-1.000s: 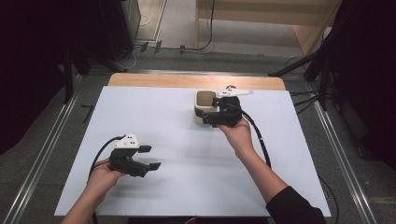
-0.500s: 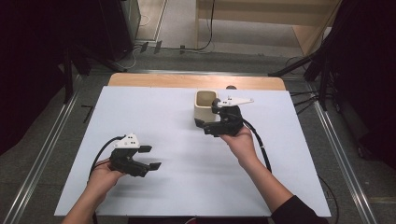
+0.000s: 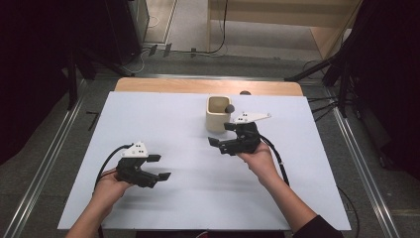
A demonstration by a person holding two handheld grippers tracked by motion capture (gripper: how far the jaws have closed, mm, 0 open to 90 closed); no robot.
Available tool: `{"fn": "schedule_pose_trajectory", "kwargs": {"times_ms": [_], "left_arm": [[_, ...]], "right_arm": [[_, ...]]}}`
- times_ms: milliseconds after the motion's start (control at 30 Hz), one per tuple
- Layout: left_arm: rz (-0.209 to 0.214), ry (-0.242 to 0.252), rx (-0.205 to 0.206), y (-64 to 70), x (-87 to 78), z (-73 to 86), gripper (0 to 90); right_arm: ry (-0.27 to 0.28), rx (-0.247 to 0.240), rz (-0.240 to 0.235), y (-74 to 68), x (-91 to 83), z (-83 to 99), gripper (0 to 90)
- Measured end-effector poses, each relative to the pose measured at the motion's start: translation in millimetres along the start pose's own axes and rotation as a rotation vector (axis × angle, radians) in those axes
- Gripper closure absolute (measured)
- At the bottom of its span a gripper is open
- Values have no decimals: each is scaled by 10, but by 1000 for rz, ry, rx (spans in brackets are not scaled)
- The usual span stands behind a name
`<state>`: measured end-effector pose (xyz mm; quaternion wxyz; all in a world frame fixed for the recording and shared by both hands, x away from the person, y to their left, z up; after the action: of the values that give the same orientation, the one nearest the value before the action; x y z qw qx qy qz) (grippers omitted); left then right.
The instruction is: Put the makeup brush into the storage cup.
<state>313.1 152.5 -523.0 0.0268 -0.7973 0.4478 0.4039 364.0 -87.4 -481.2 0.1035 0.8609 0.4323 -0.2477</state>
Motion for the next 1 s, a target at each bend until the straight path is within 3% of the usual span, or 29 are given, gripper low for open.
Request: {"fn": "schedule_pose_trajectory", "kwargs": {"times_ms": [233,1000], "left_arm": [[3,6,-1,-5,-10,-2,233],[3,-2,10,-1,-14,5,233]], "right_arm": [[7,13,-37,-46,-56,91,170],[-8,0,-68,-89,-256,302,171]]}}
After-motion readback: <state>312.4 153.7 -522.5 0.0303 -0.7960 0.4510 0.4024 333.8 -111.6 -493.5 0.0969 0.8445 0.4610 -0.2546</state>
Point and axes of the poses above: each handheld gripper's, and its own axes: x roughly forward along the jaws, z roughly out of its underside, y roughly to its right, the point moved 8 cm from there along x, roughly forward along the jaws, and after that the axes turned 13 degrees about -x, right-handed, at the moved point
